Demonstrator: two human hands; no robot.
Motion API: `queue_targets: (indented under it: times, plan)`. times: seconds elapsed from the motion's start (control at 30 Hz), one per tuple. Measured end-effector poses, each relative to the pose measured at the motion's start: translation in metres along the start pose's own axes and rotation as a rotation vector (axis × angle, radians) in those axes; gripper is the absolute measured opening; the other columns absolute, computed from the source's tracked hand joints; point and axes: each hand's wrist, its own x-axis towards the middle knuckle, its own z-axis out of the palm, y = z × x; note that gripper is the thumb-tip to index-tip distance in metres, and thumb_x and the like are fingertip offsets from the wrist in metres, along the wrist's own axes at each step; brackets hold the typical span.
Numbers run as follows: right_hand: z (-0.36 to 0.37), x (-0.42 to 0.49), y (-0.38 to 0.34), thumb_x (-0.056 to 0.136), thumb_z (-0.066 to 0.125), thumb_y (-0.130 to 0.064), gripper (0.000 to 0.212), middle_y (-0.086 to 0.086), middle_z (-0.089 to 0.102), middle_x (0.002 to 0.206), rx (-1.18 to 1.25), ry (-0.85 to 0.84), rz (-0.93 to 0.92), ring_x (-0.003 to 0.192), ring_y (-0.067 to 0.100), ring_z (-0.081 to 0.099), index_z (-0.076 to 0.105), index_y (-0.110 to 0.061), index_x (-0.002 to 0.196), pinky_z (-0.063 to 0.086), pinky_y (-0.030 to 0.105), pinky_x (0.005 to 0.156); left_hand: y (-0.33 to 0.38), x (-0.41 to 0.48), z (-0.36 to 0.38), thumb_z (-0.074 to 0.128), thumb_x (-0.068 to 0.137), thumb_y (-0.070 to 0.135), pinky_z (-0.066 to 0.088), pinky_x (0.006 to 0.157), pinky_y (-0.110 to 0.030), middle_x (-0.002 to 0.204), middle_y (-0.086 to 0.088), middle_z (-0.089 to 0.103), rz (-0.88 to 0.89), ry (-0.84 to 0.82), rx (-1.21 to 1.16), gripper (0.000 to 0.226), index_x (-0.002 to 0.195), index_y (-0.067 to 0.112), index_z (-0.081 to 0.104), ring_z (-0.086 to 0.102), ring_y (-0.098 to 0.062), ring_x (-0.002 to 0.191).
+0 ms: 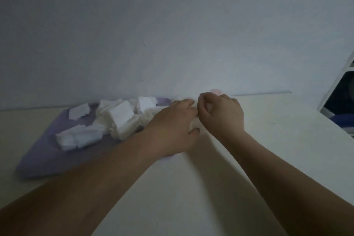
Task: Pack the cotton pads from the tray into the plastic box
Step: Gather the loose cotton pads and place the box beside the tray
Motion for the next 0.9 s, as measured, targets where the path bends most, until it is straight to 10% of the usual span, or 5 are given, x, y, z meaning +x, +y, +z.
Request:
queue_targets:
  times: [0.1,0.23,0.37,0.9]
  plan:
    - [0.015,0.021,0.010,0.095,0.048,-0.035,0.029,-0.001,0.071,0.076,0.156,0.094,-0.089,0.078,0.025,0.065,0.074,-0.025,0.103,0.051,0.038,0.073,-0.017,0.037,0.013,0.060,0.087,0.049,0.053,0.089,-0.045,0.116,0.002,0.057,-0.006,0.001,0.073,0.043,0.121,0.022,0.060,0.055,-0.021,0.111]
    - [0.031,0.021,0.041,0.098,0.053,-0.032,0.044,0.002,0.070,0.129,0.159,0.184,-0.087,0.121,0.021,0.060,0.060,-0.018,0.138,0.043,0.042,0.107,-0.010,0.058,0.019,0.058,0.087,0.062,0.050,0.074,-0.037,0.115,0.003,0.054,-0.003,0.019,0.214,0.049,0.122,0.027,0.059,0.052,-0.021,0.108]
    - [0.029,0.023,0.056,0.100,0.053,-0.039,0.059,0.004,0.045,0.156,0.494,0.046,0.359,0.143,0.019,0.043,0.040,-0.016,0.153,0.037,0.032,0.111,0.001,0.068,0.023,0.054,0.088,0.064,0.046,0.074,-0.039,0.114,0.001,0.053,-0.057,0.027,0.242,0.051,0.119,0.024,0.059,0.050,-0.025,0.107]
    - [0.018,0.010,0.056,0.107,0.024,-0.046,0.049,0.003,0.064,0.117,0.684,0.103,0.424,0.115,0.028,0.060,0.054,-0.015,0.128,0.046,0.039,0.092,0.022,0.064,0.001,0.035,0.103,0.061,0.038,0.074,-0.036,0.114,-0.004,0.067,-0.113,0.041,0.335,0.050,0.120,0.021,0.062,0.065,-0.032,0.101]
